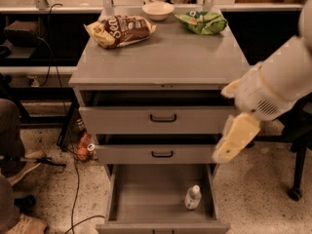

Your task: Pick blue plastic bottle from bottom drawer and place on counter

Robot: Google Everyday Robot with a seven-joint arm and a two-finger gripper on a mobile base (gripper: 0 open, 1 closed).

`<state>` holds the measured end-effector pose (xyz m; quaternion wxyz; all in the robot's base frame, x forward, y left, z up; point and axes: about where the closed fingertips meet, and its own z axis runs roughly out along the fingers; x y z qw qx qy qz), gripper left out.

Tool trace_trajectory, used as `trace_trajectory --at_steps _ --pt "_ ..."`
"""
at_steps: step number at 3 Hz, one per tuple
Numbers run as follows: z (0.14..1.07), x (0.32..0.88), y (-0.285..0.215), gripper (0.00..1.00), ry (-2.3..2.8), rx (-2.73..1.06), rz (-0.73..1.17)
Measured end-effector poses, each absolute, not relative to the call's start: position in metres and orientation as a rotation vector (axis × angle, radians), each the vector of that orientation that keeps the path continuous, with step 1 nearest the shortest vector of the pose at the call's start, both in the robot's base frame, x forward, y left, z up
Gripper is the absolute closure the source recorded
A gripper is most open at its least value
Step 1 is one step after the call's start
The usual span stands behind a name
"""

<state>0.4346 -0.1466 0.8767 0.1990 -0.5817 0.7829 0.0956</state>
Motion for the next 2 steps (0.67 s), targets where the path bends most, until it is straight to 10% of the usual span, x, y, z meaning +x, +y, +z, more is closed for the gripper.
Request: trace_trajectory --at_steps 2 --pt "0.8017 0.4231 -0.0891 0.0 2.169 -1.563 0.46"
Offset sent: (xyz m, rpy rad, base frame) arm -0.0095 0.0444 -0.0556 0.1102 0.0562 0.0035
